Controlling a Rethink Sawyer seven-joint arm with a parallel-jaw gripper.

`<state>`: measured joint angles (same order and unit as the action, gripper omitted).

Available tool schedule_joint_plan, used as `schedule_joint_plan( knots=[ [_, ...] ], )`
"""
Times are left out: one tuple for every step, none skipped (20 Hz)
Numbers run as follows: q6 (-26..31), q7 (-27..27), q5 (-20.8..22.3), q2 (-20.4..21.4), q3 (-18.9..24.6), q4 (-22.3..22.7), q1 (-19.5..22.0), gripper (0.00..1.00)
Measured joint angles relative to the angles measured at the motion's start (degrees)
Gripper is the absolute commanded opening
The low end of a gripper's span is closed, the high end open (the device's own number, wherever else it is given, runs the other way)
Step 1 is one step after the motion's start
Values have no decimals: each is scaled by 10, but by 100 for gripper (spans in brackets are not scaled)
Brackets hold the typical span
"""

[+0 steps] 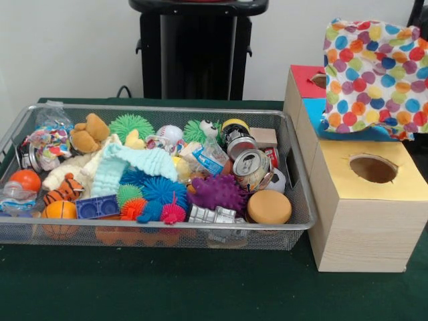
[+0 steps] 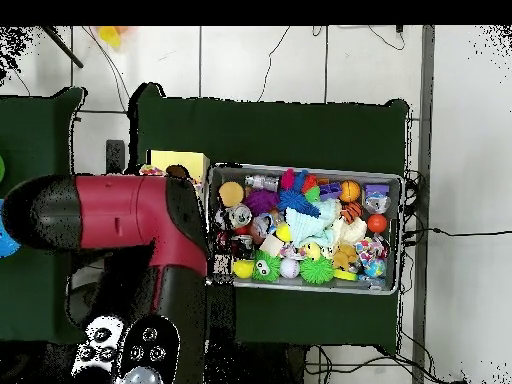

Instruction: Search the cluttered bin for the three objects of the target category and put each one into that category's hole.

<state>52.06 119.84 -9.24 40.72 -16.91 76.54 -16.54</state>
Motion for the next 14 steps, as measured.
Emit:
schedule_joint_plan(
  knots=[
    [-19,0,0,-4,0,0,6,0],
    [-28,0,0,-6,1,0,9,0],
    [-35,0,0,-7,1,0,12,0],
    [-42,0,0,-9,1,0,15,0],
    [-56,0,0,-13,1,0,21,0],
    [-65,0,0,-15,1,0,25,0],
    [-75,0,0,-19,1,0,30,0],
    [-95,0,0,-27,1,0,39,0],
    [-100,0,0,-30,1,0,42,0],
    [-105,0,0,-33,2,0,44,0],
    [-109,0,0,-36,2,0,46,0],
    [-115,0,1,-40,2,0,49,0],
    [-120,0,0,-43,3,0,51,0],
    [-124,0,0,-47,3,0,53,0]
  ],
)
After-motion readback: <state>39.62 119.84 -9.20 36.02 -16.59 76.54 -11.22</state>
